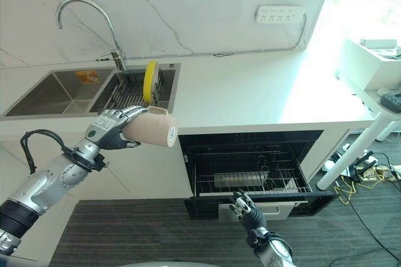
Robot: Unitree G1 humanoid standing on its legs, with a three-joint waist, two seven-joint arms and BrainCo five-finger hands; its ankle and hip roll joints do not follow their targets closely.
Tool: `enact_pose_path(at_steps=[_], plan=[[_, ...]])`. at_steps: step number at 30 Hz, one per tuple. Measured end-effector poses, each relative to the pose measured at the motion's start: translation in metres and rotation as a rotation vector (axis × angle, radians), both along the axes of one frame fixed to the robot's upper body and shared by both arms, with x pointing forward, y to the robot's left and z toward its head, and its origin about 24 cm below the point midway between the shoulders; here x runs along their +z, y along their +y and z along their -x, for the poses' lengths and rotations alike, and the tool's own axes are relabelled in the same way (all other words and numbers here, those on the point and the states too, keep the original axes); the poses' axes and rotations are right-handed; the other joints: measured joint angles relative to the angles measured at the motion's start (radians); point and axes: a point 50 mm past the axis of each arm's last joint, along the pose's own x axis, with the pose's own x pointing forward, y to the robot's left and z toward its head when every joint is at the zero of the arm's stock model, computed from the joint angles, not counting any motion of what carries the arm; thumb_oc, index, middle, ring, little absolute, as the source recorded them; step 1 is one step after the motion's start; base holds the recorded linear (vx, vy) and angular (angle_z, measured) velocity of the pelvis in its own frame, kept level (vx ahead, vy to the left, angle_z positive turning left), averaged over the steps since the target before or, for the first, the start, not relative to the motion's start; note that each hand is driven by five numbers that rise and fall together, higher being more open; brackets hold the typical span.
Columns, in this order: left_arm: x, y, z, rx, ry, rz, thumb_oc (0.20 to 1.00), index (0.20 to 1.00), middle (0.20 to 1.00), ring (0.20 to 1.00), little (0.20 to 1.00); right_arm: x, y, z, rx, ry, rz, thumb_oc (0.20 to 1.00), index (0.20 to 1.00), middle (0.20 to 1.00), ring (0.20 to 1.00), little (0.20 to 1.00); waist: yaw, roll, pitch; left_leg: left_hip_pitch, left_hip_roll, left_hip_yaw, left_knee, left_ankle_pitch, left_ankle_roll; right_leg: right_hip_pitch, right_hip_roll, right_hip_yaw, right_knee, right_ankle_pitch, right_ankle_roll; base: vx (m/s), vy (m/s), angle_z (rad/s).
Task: Place the dishes in the dishwasher.
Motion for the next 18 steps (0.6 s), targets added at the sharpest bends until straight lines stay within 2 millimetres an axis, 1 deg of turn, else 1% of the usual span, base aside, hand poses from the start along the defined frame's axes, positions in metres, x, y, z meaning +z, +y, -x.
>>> enact_pose_path(at_steps=[3,6,12,13,14,16,18], plan=[[0.0,-0.001,0.0,-0.005,-0.001,0.002,0.2,0.2,0.2,0.2,0.2,0.0,-0.003,0.0,0.0,0.0,0.009,1.0,1.0,1.0,1.0,1.0,0.007,0.01,-0.008,-0.001,0.014,0.014,0.0,0.004,-0.002,0.001,0.016,0.004,-0.02,0.017,-0.016,0.01,0.006,-0.13],[0.0,-0.002,0.0,-0.008,0.005,0.001,0.2,0.2,0.2,0.2,0.2,0.0,-0.005,0.001,0.001,0.003,0.015,1.0,1.0,1.0,1.0,1.0,0.003,0.017,-0.014,0.002,0.022,0.021,0.0,0.008,-0.001,0.0,0.023,0.008,-0.022,0.019,-0.018,0.0,0.005,-0.09],[-0.004,-0.004,0.001,-0.009,0.02,0.013,0.2,0.2,0.2,0.2,0.2,-0.001,-0.004,0.007,0.014,0.014,0.02,1.0,1.0,1.0,1.0,1.0,-0.002,0.009,-0.019,0.005,0.029,0.033,0.0,0.007,-0.004,-0.005,0.027,0.02,-0.021,0.02,-0.019,-0.01,0.004,-0.07],[-0.006,-0.004,0.002,-0.006,0.031,0.011,0.2,0.2,0.2,0.2,0.2,0.004,-0.001,0.005,0.029,-0.011,0.013,1.0,1.0,1.0,1.0,1.0,0.004,0.006,-0.021,0.012,0.033,0.045,0.0,0.005,-0.006,-0.005,0.029,0.031,-0.021,0.02,-0.02,-0.02,0.003,-0.2],[-0.007,-0.004,0.002,-0.006,0.04,0.01,0.2,0.2,0.2,0.2,0.2,0.007,0.002,0.004,0.038,-0.03,0.006,1.0,1.0,1.0,1.0,1.0,-0.003,0.001,-0.025,0.014,0.035,0.047,0.0,0.002,-0.009,-0.005,0.031,0.034,-0.02,0.02,-0.02,-0.02,0.003,-0.17],[-0.01,-0.004,0.004,-0.004,0.054,0.013,0.2,0.2,0.2,0.2,0.2,0.022,0.011,-0.001,0.088,-0.099,-0.015,1.0,1.0,1.0,1.0,1.0,-0.013,-0.006,-0.029,0.014,0.04,0.053,0.0,-0.002,-0.016,-0.009,0.033,0.037,-0.02,0.02,-0.02,-0.02,0.003,-0.11],[-0.014,-0.003,0.006,0.0,0.068,0.014,0.2,0.2,0.2,0.2,0.2,0.032,0.017,-0.007,0.122,-0.148,-0.03,1.0,1.0,1.0,1.0,1.0,-0.02,-0.014,-0.034,0.015,0.045,0.076,0.0,-0.003,-0.016,-0.022,0.035,0.05,-0.017,0.022,-0.02,-0.03,0.011,-0.27]])
